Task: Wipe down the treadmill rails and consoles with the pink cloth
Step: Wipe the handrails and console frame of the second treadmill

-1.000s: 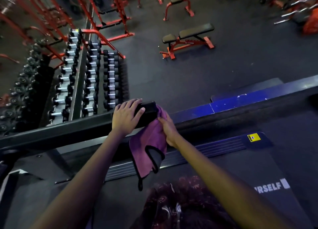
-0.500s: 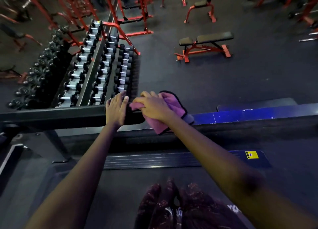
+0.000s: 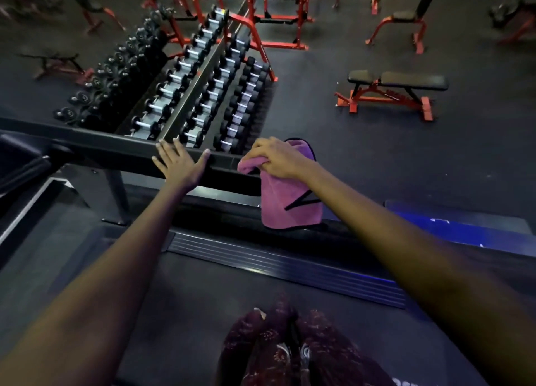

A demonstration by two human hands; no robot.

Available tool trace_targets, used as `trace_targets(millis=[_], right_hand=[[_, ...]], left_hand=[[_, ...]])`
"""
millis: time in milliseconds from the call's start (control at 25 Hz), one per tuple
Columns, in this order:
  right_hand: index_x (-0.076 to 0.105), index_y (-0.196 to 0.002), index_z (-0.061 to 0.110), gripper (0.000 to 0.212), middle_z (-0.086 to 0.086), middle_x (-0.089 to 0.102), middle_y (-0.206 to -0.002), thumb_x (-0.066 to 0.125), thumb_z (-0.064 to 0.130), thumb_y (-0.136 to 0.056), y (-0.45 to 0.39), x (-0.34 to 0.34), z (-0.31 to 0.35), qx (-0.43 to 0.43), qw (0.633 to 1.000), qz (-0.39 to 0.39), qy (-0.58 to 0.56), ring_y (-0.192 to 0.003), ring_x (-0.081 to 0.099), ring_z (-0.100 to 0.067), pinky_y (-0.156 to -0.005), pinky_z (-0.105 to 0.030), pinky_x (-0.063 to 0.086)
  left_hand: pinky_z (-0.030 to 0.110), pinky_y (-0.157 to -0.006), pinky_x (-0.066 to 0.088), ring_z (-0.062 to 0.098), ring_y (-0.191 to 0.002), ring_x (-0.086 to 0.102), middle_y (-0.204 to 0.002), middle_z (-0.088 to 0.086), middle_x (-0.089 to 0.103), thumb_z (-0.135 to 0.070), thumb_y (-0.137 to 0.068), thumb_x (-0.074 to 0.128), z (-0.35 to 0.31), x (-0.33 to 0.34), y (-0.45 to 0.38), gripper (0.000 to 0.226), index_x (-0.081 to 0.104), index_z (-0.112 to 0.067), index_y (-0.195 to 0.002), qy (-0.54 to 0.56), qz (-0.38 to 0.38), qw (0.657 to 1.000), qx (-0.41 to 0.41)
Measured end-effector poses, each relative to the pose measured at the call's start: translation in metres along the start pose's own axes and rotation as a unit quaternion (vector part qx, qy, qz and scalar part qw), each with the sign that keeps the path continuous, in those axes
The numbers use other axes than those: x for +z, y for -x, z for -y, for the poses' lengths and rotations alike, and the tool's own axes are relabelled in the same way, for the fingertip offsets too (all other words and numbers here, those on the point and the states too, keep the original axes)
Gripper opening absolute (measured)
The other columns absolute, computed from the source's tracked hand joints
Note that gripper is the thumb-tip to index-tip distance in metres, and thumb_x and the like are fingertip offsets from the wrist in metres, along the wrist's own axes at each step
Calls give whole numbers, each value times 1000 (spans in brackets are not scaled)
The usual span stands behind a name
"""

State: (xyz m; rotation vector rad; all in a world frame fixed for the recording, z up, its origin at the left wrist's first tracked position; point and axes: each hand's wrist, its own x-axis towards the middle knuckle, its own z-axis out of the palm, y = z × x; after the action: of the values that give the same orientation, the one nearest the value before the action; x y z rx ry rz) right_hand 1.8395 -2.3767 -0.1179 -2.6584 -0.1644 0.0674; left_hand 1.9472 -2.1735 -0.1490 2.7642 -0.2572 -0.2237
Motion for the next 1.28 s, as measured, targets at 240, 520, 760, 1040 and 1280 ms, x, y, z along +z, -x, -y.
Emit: trace_targets(millis=[240,520,760,1040,1280], right_hand=[[66,-117,16,33,-6,60,-110,57,7,-86,-39,6,21,-62,997,16,-39,-102,55,-19,-89,-27,43],[60,-125,16,34,-7,54,-125,56,26,-92,-35,11,-5,-63,994,36,-81,-112,52,-19,-98,-31,39],[58,-126,20,35,-8,58,-109,56,27,-93,-68,17,3,-63,990,43,-118,-98,56,-17,-87,-25,41],[59,-106,10,18,0,62,-98,60,16,-90,-71,12,-34,-52,966,66,-246,-91,56,-13,-82,-22,43],[60,-122,5,33,4,61,-115,59,12,-90,-61,12,-60,-52,910,166,-377,-99,55,1,-87,-6,39]], left_hand=[[49,-113,-10,30,-143,-13,-155,22,-8,-53,-94,33,5,3,3,81,3,1,-147,9,-34,999,18],[46,-113,-10,29,-144,-11,-156,19,-5,-50,-96,30,8,5,3,79,1,3,-147,-6,-53,998,27],[43,-114,-10,26,-145,-9,-156,17,-4,-49,-96,33,7,9,6,79,2,2,-146,2,-73,997,14],[40,-115,-8,27,-144,-10,-155,19,-6,-35,-95,42,-19,13,-8,75,2,5,-146,56,-107,986,-115],[40,-117,-4,25,-145,-8,-156,16,-6,-37,-98,34,-43,17,-27,71,1,3,-146,77,-164,952,-248]])
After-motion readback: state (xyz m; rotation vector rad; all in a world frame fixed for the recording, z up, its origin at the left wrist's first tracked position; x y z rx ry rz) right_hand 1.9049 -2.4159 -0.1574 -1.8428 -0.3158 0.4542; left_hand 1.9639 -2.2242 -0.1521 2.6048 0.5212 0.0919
